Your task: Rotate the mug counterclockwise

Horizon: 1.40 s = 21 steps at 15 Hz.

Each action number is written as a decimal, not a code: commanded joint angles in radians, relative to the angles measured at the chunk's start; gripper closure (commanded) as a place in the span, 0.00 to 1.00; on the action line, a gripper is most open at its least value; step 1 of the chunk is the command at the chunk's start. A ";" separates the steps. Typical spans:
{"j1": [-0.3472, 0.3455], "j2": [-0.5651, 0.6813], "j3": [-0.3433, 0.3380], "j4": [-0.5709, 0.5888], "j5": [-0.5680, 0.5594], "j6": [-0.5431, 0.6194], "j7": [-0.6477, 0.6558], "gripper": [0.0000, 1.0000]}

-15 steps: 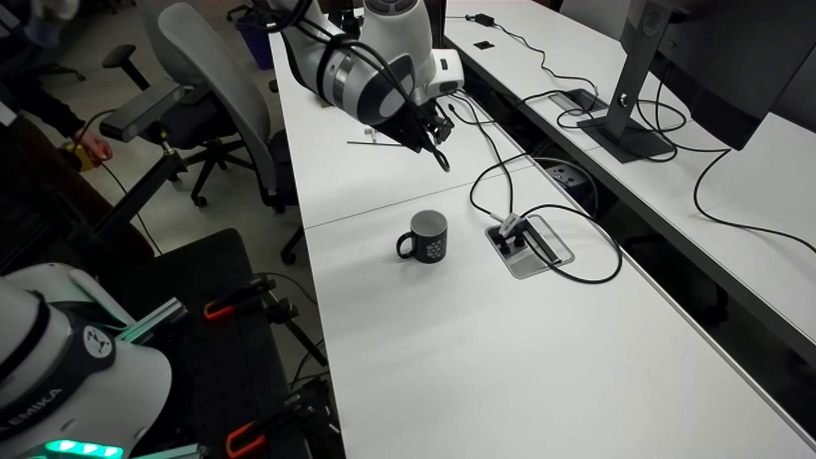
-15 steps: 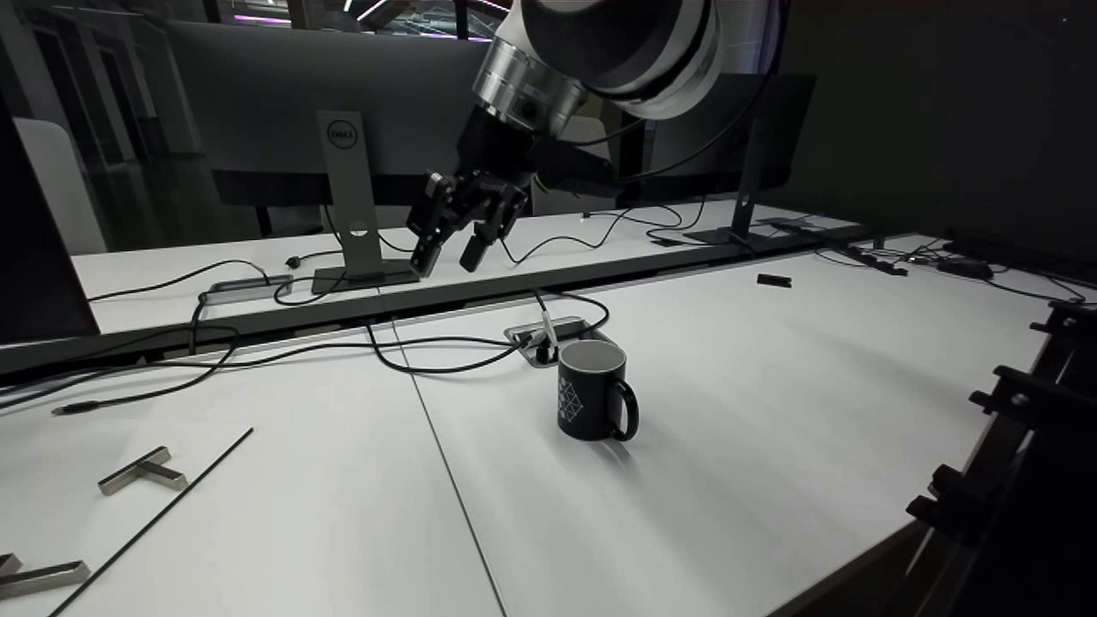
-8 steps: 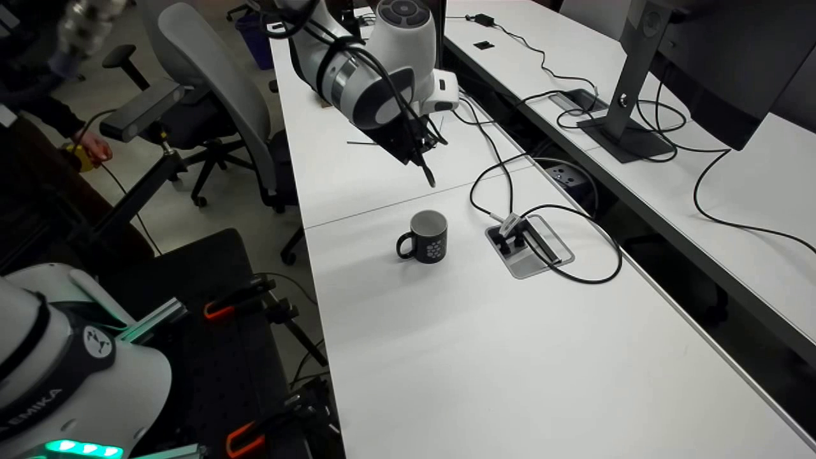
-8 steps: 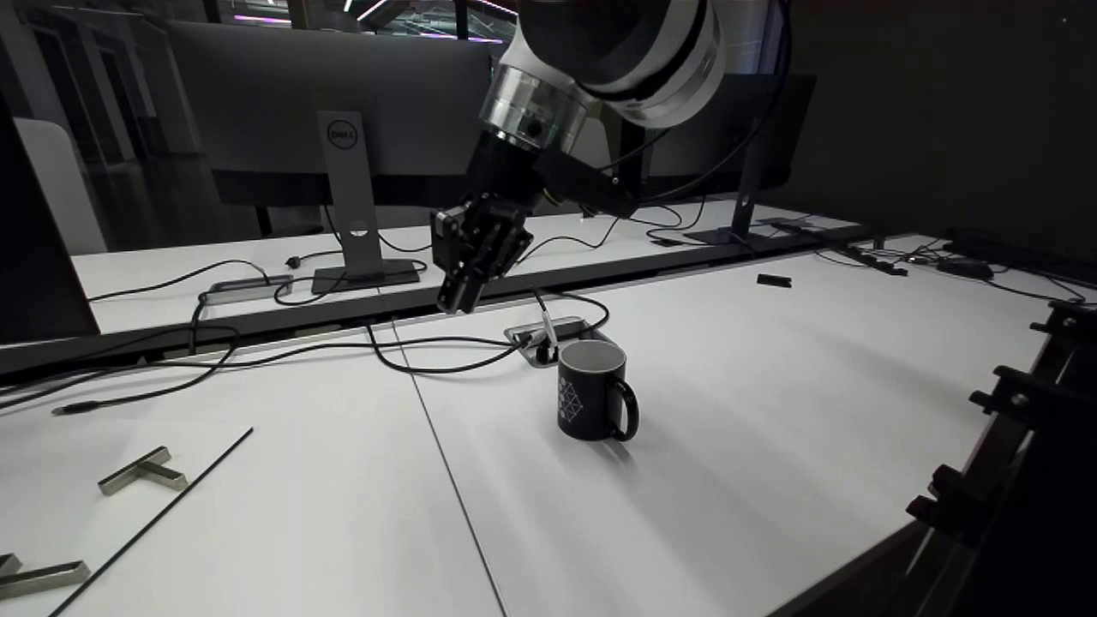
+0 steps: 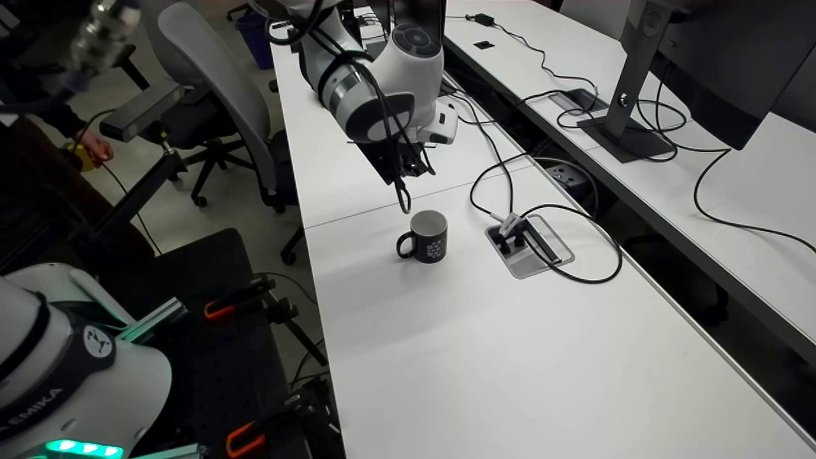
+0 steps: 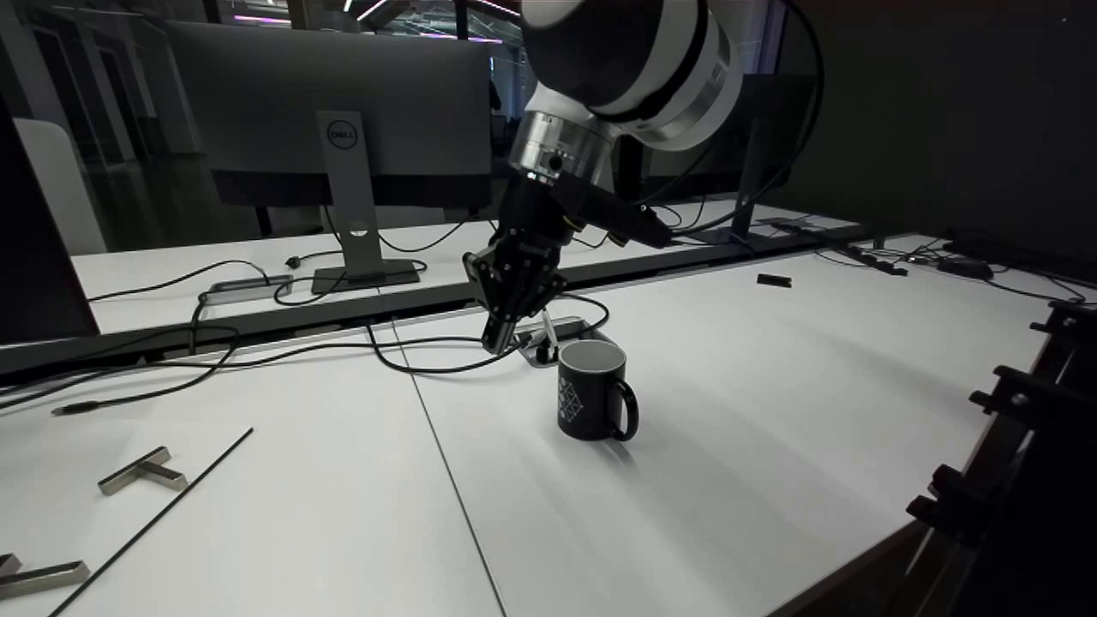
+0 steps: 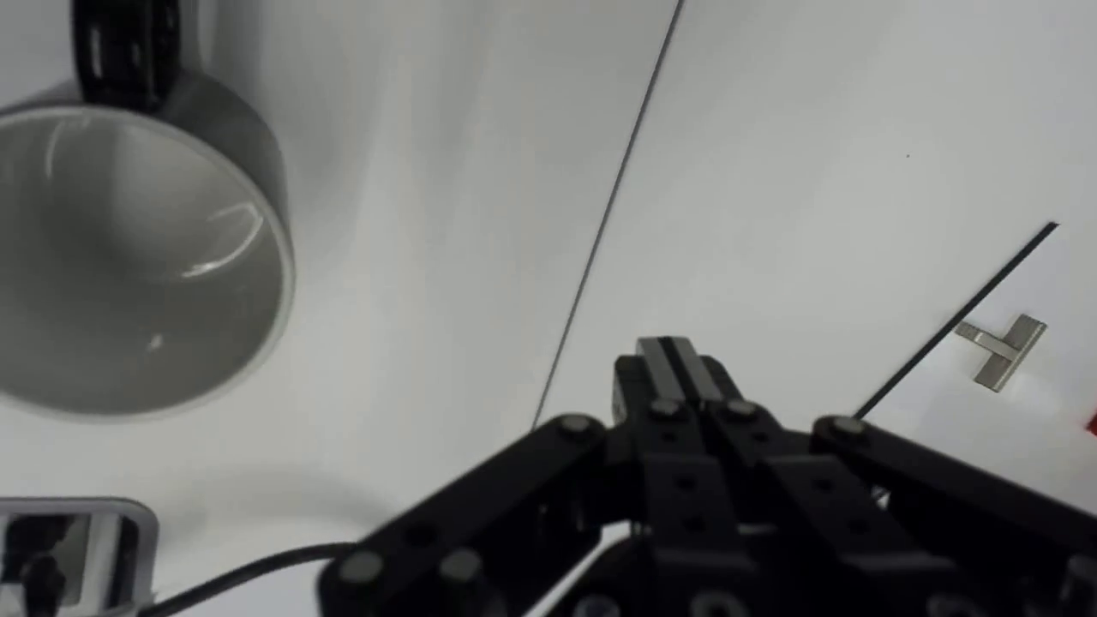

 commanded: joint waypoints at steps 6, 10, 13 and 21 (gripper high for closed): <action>0.075 -0.041 -0.081 -0.044 0.101 -0.027 0.078 1.00; 0.078 -0.041 -0.083 -0.044 0.101 -0.027 0.078 0.99; 0.115 -0.047 -0.119 -0.033 0.096 -0.052 0.109 1.00; 0.280 -0.053 -0.274 -0.043 0.104 -0.072 0.279 1.00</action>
